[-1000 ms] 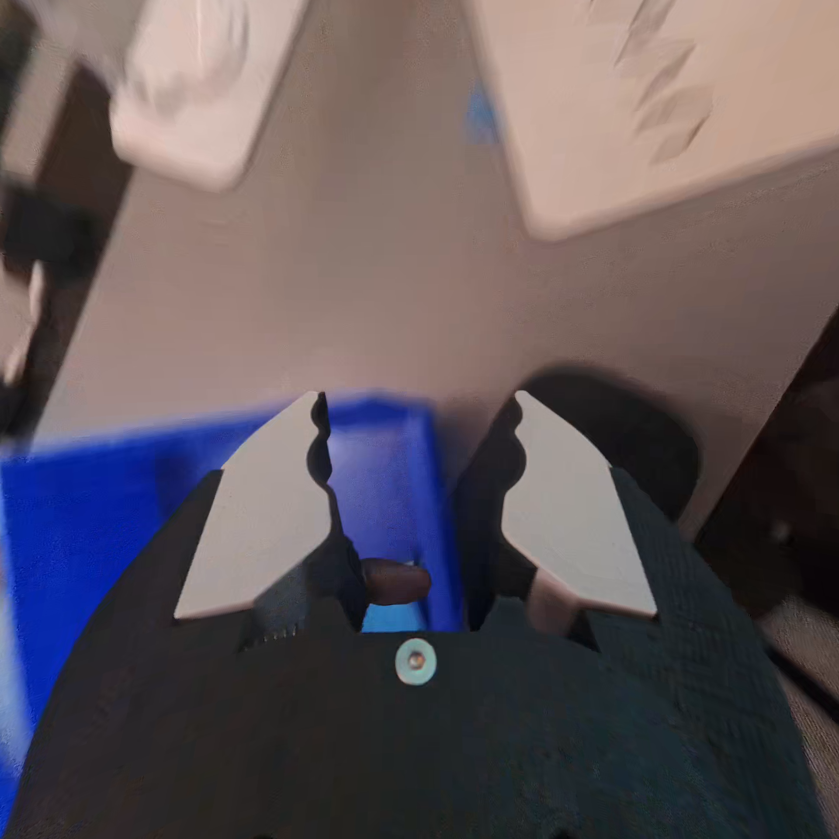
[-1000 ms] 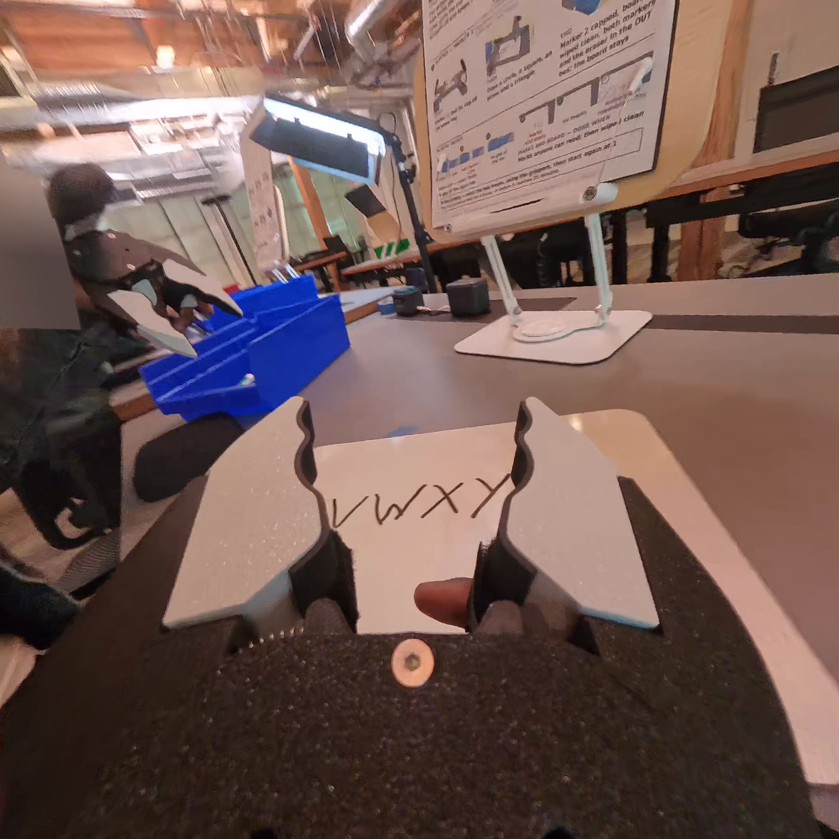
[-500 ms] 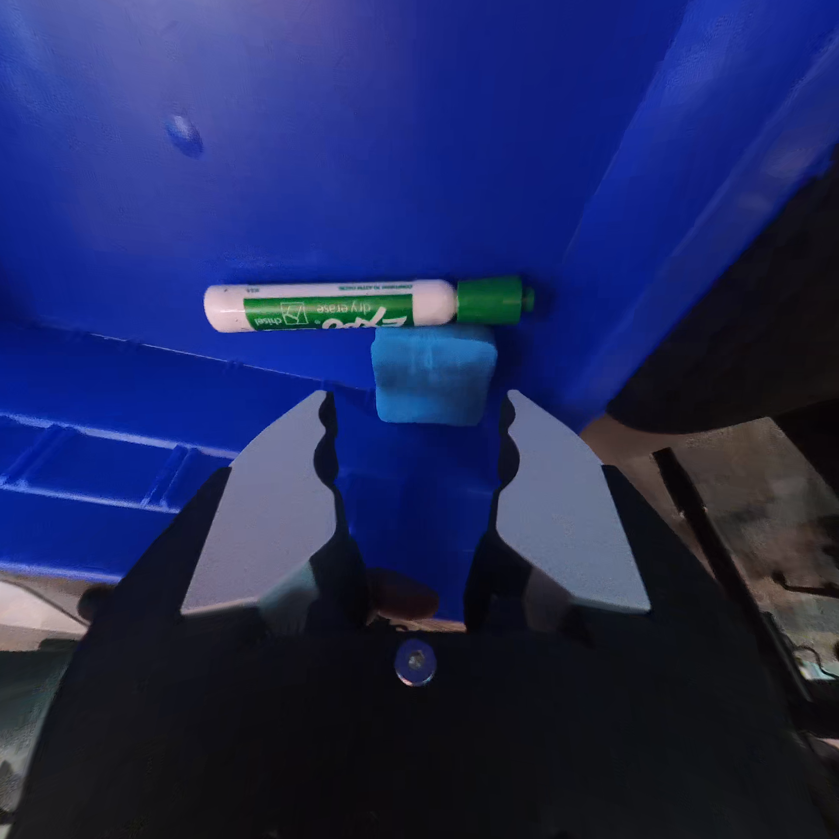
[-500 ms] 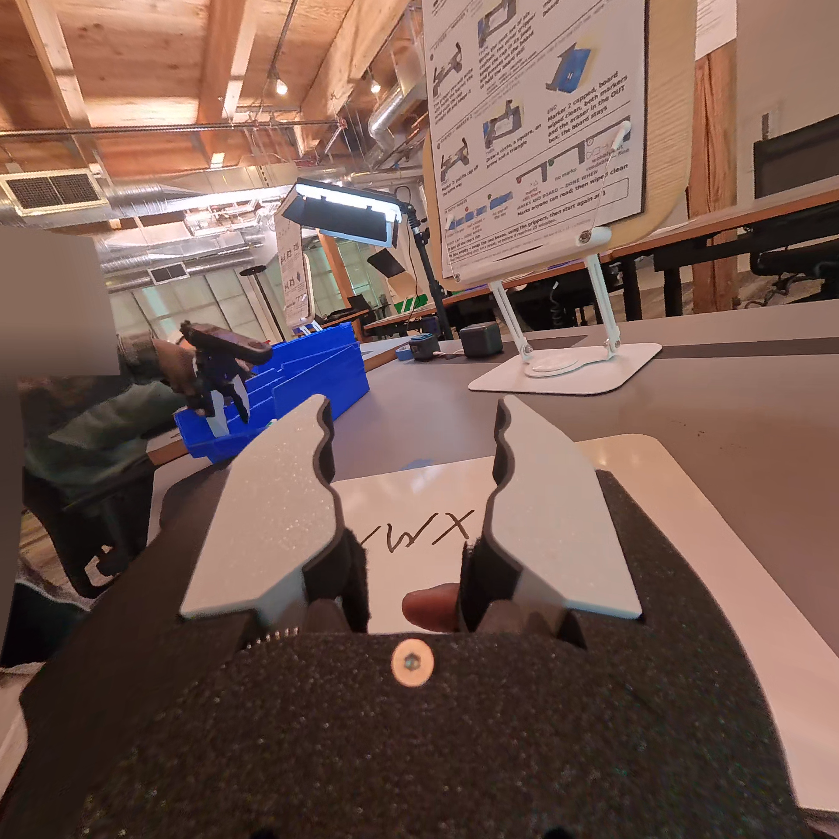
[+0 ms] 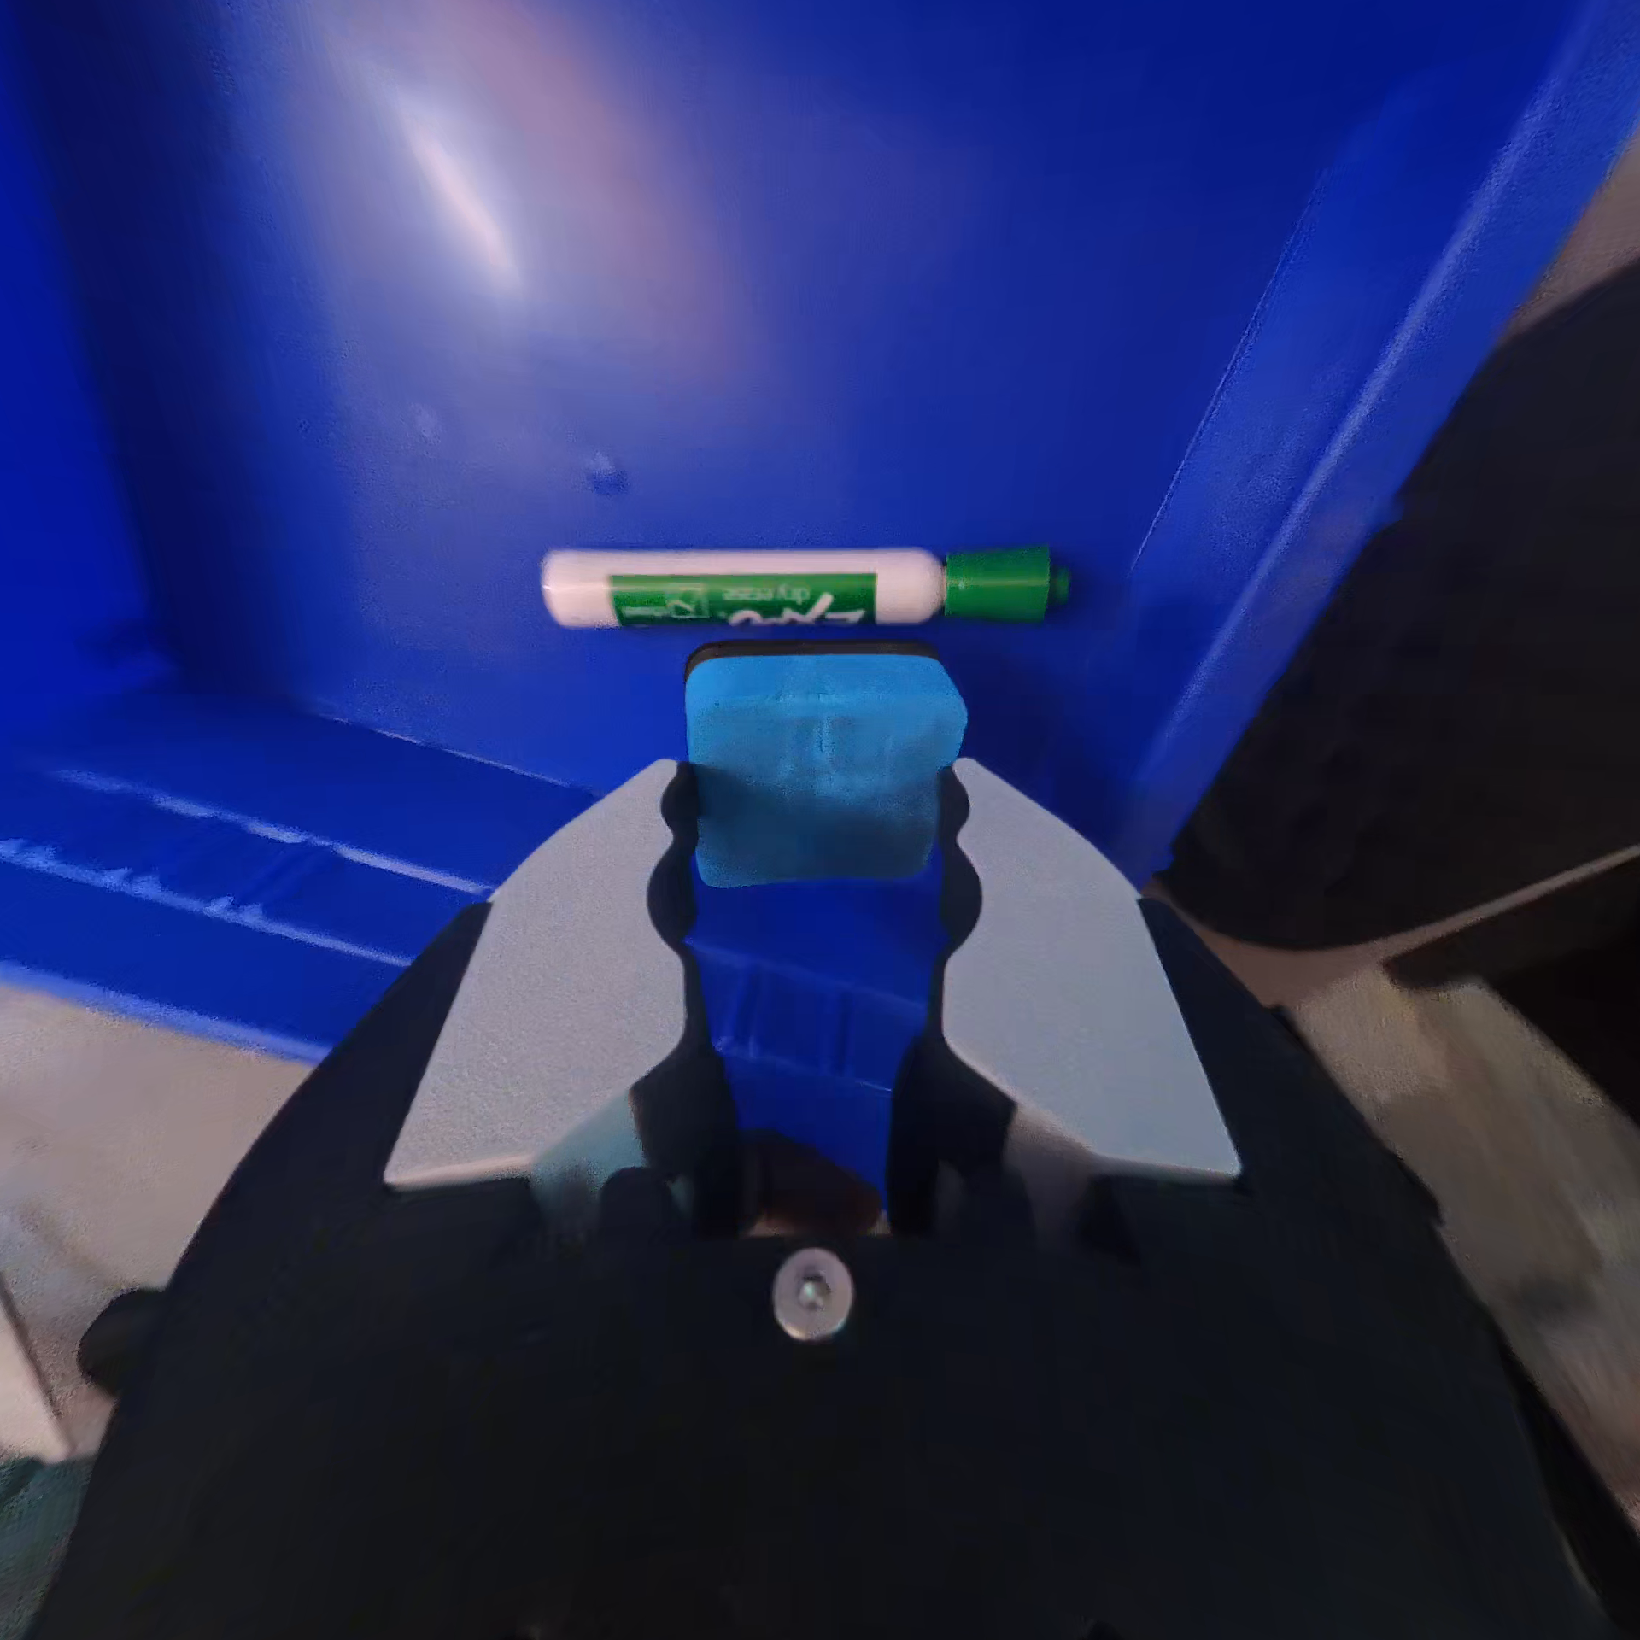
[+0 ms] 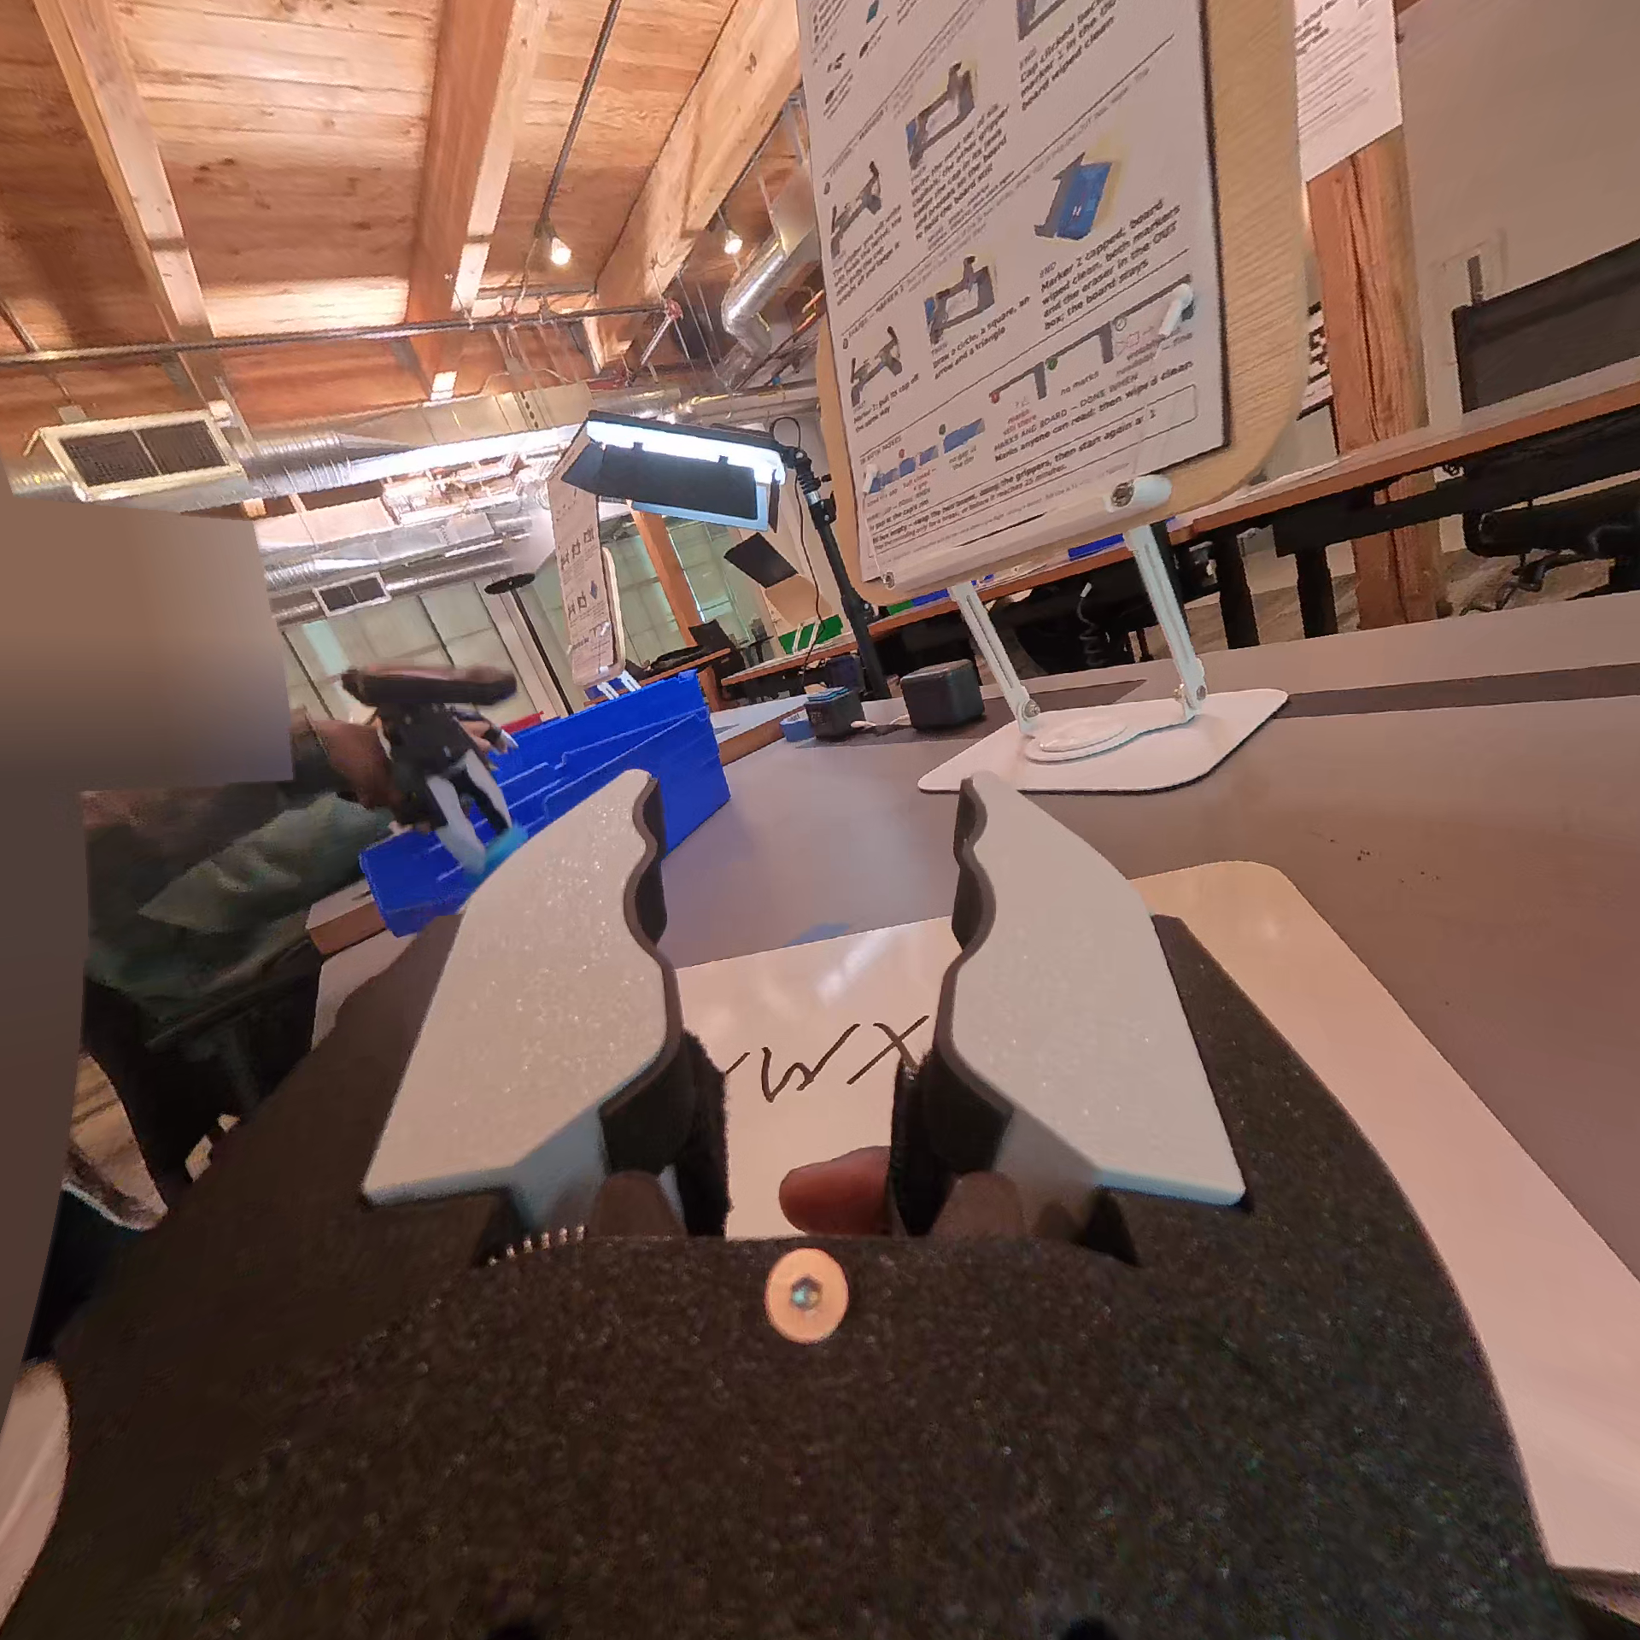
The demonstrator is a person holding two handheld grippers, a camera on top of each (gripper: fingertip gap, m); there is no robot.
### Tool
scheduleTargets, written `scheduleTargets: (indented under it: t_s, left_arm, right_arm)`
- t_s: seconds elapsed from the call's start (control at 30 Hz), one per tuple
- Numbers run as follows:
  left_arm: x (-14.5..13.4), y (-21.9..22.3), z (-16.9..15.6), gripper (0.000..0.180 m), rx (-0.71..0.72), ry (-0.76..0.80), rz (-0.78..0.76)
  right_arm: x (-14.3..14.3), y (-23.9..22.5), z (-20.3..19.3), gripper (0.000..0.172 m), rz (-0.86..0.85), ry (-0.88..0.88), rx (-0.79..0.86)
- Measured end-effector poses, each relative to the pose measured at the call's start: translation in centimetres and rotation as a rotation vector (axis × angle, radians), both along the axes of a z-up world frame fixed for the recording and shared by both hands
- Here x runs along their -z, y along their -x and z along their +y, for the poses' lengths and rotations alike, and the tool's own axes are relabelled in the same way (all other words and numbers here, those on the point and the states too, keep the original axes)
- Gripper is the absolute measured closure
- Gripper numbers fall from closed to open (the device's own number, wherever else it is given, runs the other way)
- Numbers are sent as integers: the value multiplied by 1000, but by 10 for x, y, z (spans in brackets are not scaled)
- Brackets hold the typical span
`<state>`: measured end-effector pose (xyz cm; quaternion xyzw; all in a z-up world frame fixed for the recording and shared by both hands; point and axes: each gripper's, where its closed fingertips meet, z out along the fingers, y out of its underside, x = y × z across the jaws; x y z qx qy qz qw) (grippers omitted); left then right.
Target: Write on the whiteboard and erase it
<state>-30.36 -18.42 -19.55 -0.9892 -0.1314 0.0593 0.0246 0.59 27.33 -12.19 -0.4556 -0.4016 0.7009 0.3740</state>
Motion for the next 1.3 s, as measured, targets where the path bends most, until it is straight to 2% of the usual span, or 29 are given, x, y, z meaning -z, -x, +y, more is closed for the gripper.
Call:
scheduleTargets:
  t_s: [0.1, 0.2, 0.27, 0.33, 0.43, 0.6, 0.7, 0.73, 0.8, 0.87, 0.93, 0.97, 1.03, 1.1, 1.17, 1.2, 1.3]
  left_arm:
    - [-43, -10, 45, 127, 60, -284, 63]
    - [-80, -53, 99, 128, 268, -471, 89]
    - [-90, -94, 136, 128, 429, -536, 56]
    - [-89, -130, 167, 128, 574, -543, 28]
    - [-79, -174, 206, 128, 750, -526, -15]
    - [-66, -227, 243, 128, 939, -493, -77]
    - [-63, -246, 252, 128, 1002, -492, -124]
    - [-59, -246, 252, 127, 1001, -462, -123]
    - [-61, -243, 259, 127, 982, -503, -106]
    - [-72, -243, 267, 126, 910, -641, -140]
    - [-85, -239, 279, 122, 761, -852, -202]
    - [-91, -237, 285, 121, 661, -975, -268]
    - [-95, -241, 289, 121, 472, -1158, -527]
    - [-90, -251, 293, 122, 317, -1213, -794]
    - [-88, -266, 294, 131, 272, -1253, -997]
    - [-88, -272, 295, 135, 256, -1272, -1058]
    - [-76, -266, 301, 147, 224, -1280, -992]
  right_arm:
    - [5, 6, -14, 105, -39, -113, -26]
    - [14, 16, -53, 97, -148, -337, -145]
    - [7, 22, -92, 91, -164, -462, -271]
    - [-9, 27, -135, 87, -108, -544, -396]
    - [-28, 39, -180, 87, -50, -629, -494]
    - [-10, 67, -203, 86, -162, -891, -498]
    - [1, 70, -210, 95, -186, -938, -530]
    - [4, 71, -208, 107, -193, -955, -517]
    - [5, 71, -200, 115, -180, -984, -469]
    - [-4, 69, -191, 115, -111, -935, -421]
    - [-17, 65, -175, 115, -21, -883, -345]
    - [-23, 61, -167, 116, 34, -869, -310]
    - [-32, 52, -158, 116, 133, -861, -265]
    - [-34, 46, -156, 116, 177, -861, -250]
    - [-28, 43, -159, 116, 174, -867, -276]
    - [-23, 43, -160, 115, 157, -875, -282]
    - [-6, 45, -152, 115, 41, -910, -276]
